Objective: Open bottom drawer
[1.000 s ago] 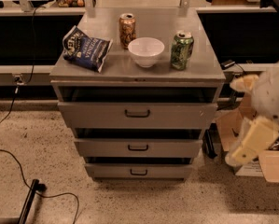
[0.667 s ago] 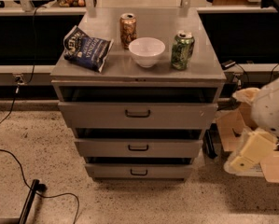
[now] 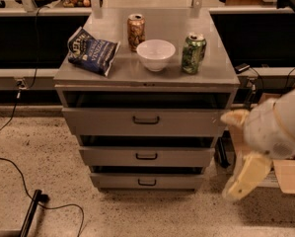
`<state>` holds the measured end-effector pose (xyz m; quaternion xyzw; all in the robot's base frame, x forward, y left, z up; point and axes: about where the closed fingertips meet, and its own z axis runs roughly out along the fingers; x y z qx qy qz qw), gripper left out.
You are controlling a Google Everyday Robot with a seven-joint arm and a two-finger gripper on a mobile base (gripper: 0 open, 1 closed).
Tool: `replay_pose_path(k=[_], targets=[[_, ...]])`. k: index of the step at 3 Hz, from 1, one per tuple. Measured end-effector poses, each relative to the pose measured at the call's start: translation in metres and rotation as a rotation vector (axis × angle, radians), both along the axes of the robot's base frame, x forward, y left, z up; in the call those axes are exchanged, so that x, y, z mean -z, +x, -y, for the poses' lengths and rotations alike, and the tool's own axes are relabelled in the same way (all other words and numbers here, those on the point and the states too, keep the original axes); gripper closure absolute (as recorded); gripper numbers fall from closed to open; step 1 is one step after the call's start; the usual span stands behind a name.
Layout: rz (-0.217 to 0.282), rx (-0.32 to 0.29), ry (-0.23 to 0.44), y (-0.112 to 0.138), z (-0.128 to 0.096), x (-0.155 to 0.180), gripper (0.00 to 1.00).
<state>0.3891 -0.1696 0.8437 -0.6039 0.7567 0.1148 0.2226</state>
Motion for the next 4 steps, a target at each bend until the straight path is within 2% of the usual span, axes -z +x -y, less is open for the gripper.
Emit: replay_pose_path(k=[1, 2, 3, 4], targets=[[-0.007, -0.029, 0.063, -0.020, -0.020, 0.073, 0.00], [0.021, -0.022, 0.117, -0.029, -0.032, 0.134, 0.00], [0.057, 0.002, 0.105, -0.017, -0.029, 0.138, 0.00], [-0.018, -0.033, 0.088, -0.017, -0.035, 0.162, 0.00]])
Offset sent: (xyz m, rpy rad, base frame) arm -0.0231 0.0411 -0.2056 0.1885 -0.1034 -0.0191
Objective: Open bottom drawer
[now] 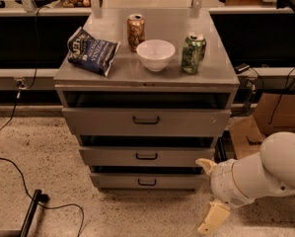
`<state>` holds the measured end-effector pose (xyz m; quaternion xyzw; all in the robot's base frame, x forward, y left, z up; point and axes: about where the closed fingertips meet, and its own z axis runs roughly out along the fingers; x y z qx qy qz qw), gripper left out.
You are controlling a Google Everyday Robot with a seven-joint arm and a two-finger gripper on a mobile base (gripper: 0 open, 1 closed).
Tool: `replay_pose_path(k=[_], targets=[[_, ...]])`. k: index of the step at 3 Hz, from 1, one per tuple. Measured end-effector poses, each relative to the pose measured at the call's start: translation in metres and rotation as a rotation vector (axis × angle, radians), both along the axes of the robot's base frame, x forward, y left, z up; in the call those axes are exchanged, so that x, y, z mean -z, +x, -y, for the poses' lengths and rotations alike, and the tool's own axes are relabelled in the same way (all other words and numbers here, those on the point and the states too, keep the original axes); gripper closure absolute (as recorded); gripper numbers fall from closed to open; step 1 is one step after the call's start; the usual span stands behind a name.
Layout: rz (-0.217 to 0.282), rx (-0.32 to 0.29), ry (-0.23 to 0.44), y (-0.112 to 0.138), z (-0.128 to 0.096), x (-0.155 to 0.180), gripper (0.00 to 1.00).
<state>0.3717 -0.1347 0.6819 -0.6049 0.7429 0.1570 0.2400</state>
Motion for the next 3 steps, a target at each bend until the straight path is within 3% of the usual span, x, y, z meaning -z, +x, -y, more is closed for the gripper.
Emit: replay_pose_path(k=[1, 2, 3], targets=[[-0.054, 0.012, 0.020, -0.002, 0.009, 0.079, 0.00], [-0.058, 0.017, 0.008, -0.001, 0.009, 0.081, 0.00], [-0.042, -0.008, -0.025, 0.020, 0.007, 0.100, 0.00]])
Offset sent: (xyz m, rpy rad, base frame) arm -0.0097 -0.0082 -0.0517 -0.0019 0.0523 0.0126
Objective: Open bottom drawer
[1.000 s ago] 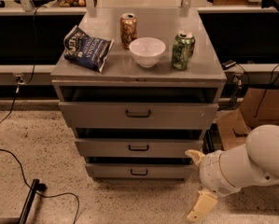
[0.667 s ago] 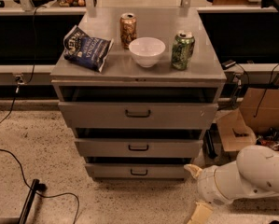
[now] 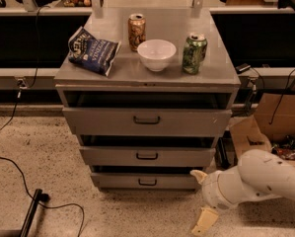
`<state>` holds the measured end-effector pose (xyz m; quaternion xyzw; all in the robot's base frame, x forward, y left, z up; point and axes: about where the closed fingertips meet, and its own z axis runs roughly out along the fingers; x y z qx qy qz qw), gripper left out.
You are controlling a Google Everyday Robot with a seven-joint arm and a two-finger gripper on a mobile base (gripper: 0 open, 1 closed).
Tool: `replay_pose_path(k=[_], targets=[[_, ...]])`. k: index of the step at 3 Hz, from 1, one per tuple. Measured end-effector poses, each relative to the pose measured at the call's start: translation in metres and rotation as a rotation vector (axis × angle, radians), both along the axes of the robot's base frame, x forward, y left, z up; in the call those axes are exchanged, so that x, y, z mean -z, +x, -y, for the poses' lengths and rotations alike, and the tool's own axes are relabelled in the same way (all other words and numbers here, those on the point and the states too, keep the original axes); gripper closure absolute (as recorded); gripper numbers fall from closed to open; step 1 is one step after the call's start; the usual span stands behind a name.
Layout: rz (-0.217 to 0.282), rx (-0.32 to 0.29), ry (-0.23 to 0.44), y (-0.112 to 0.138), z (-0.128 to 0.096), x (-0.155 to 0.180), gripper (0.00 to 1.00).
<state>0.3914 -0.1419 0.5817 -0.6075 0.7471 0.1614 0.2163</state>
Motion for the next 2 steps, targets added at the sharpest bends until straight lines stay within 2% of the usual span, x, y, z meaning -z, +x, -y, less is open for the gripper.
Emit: replay_pose_path(k=[1, 2], targets=[[0.016, -0.056, -0.047, 0.0285, -0.0033, 0.0536, 0.00], [0.016, -0.056, -0.047, 0.0285, -0.0033, 0.0537, 0.00]])
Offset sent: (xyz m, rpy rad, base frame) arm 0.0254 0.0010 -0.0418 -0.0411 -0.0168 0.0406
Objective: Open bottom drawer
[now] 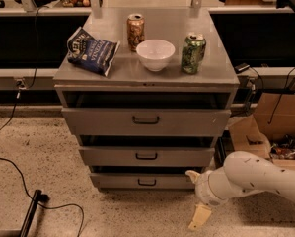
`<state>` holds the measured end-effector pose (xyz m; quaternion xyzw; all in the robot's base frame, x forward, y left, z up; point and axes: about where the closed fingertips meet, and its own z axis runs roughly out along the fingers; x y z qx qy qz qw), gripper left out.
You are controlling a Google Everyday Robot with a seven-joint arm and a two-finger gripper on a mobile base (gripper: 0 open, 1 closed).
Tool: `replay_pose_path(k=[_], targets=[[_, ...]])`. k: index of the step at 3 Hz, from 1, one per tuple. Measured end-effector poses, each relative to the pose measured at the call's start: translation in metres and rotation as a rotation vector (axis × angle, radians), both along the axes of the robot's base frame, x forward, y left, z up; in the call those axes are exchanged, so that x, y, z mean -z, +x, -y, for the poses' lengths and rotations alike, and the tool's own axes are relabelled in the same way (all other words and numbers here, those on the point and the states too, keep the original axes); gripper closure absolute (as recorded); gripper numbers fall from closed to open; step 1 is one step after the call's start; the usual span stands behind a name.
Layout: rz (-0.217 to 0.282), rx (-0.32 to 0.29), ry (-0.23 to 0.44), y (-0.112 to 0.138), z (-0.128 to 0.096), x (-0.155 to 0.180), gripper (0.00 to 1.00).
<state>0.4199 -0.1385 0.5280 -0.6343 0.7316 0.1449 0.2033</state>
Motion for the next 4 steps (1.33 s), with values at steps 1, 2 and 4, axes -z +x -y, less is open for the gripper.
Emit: replay_pose_path(k=[1, 2, 4], targets=[[-0.025, -0.025, -0.003, 0.002, -0.005, 0.012, 0.00], [0.024, -0.023, 0.091, 0.018, -0.015, 0.031, 0.00], [0.140, -0.084, 0.195, 0.012, -0.008, 0.081, 0.00]])
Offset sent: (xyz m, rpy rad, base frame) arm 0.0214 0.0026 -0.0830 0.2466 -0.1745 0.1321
